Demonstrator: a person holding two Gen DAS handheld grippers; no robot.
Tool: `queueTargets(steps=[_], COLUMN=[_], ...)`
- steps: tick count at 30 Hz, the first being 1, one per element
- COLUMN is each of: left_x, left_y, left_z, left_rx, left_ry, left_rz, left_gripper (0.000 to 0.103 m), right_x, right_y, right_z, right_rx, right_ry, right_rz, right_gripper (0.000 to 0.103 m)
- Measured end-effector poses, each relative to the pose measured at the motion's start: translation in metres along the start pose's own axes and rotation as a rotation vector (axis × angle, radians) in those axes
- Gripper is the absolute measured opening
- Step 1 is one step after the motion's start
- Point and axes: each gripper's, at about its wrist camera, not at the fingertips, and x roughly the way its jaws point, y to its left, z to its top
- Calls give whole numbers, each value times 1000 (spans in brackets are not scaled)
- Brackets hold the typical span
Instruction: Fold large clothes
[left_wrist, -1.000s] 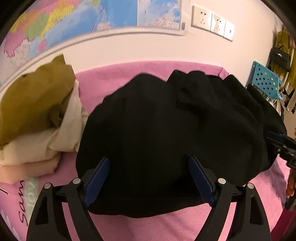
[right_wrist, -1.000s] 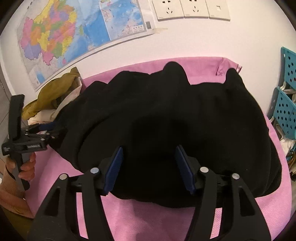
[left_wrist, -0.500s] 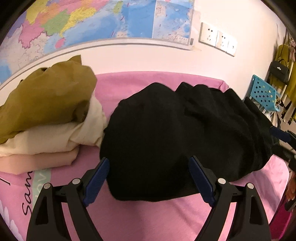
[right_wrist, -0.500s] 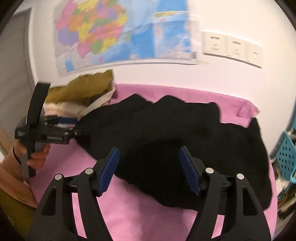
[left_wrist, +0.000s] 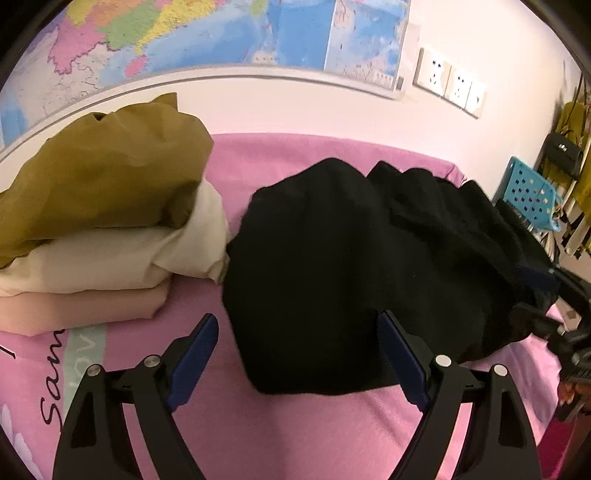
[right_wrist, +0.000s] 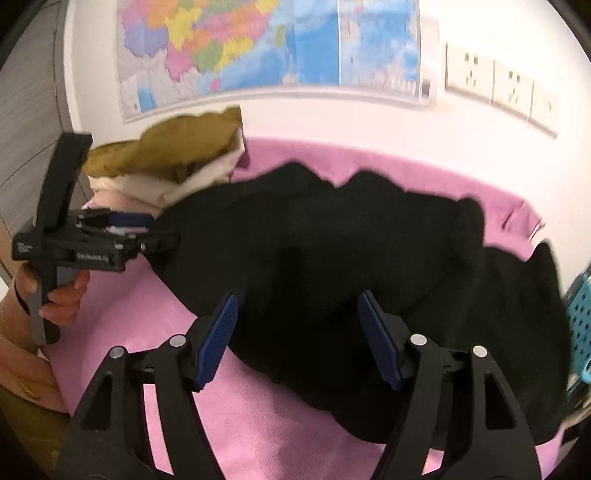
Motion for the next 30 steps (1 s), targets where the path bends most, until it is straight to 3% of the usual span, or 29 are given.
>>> queueTargets(steps=[6,9,16,19,21,22,24,26,30], left_x=[-12,-15,-15,-12,-10,-10,-9,-6,0], left_y=[10,13,9,5,1,-1,-8,-13,-21], left_z=[-9,-16,-30,-36,-38,-39,-39,-38,-32], left_rx=[-27,-37,-59,-59,-57,-54,-41,-47,-69], left_ry=[4,8,51,73,89,91,91,101,118], left_rz=[-2,-10,-65,-106,-151,-160,-193,-239,-357], left_gripper=[86,91,95,95,95,95,95,95,95], right_x=[-7,8,56,66,66,66,62,55,45], right_y=[31,52,76,77,73,70,63,50,33], right_z=[8,1,-23,-30,-30,-28,-23,-12,3], right_rx=[-153,-252,-439,-465,-458,-447,-396,-294,-162], right_ry=[-32,7,103,104,97,94,79,65,32], right_rz=[25,25,-72,-117,-141,-141,-124,-61,8], right_gripper=[77,78,76,75,62,60,40,30,28])
